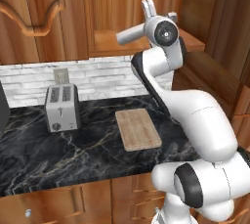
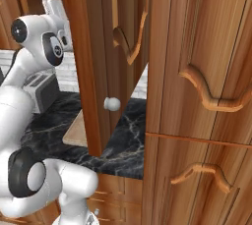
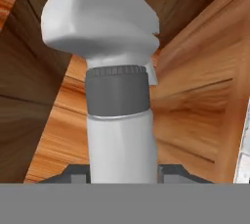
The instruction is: Grab the spray bottle from the cabinet, then place it next to the cutting board for sanitizing. Then grab the dish brush from the countertop next to the sink and place it next to the cutting board.
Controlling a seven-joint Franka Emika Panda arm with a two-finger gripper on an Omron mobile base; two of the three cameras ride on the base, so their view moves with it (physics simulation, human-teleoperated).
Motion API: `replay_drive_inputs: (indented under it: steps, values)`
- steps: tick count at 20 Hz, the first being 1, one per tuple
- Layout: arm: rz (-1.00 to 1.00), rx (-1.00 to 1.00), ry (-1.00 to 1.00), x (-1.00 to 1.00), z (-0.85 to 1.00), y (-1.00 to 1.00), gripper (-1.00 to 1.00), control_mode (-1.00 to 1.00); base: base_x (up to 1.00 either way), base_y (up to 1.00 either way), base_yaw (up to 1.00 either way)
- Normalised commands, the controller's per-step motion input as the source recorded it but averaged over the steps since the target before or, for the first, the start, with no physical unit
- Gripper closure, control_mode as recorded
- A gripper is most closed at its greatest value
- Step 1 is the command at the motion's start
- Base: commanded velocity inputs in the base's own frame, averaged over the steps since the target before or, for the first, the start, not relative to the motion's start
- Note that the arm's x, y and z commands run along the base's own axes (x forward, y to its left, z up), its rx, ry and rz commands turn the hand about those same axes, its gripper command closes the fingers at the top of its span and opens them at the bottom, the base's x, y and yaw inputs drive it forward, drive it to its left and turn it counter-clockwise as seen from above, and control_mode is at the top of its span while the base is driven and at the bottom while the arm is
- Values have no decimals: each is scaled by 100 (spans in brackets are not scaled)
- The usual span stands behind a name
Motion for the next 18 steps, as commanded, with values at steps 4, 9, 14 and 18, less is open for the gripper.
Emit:
replay_drive_inputs:
  steps: [4,9,14,18]
  values:
    - [3,-5,1,-100,3,2,100,-100,0,0,0]
    - [37,-37,-5,-98,-88,82,100,-100,0,0,0]
    - [51,-69,-2,-76,-100,82,100,-100,0,0,0]
    - [49,-68,2,-42,-100,85,100,-100,0,0,0]
